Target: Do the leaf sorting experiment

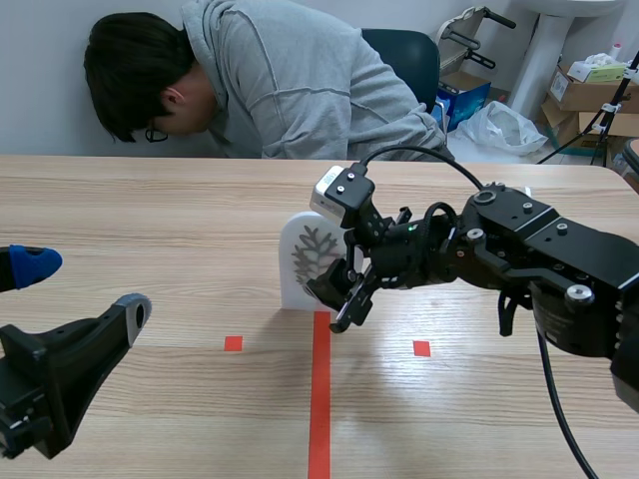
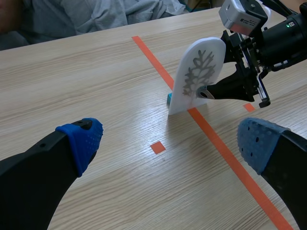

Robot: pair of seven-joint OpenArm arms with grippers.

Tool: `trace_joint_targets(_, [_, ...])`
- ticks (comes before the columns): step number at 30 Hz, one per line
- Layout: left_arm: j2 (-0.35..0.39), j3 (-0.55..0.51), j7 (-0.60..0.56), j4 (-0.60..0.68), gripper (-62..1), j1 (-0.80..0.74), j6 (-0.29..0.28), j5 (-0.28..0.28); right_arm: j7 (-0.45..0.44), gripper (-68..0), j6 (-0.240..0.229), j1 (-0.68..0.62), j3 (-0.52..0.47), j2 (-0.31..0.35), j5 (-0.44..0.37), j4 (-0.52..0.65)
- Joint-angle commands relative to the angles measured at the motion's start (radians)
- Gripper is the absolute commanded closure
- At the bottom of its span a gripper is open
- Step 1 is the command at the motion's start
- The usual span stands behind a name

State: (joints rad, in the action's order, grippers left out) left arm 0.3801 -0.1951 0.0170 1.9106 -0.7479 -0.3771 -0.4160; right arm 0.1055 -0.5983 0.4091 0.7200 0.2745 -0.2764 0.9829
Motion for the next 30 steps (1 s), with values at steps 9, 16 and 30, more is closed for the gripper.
trace_joint_targets(9, [0.0, -0.004, -0.016, 0.015, -60.2, 0.0, -0.002, -0.007, -0.015, -8.8, 0.001, 0.023, -0.014, 0.005, -0.001, 0.026])
trace_joint_targets(16, [0.0, -0.004, -0.016, 0.015, -60.2, 0.0, -0.002, -0.007, -0.015, -3.3, 0.001, 0.023, -0.014, 0.005, 0.001, 0.027])
trace_joint_targets(30, [0.0, -0.004, -0.016, 0.015, -60.2, 0.001, -0.002, -0.008, 0.145, -1.8, 0.033, -0.121, -0.202, 0.168, -0.158, 0.292])
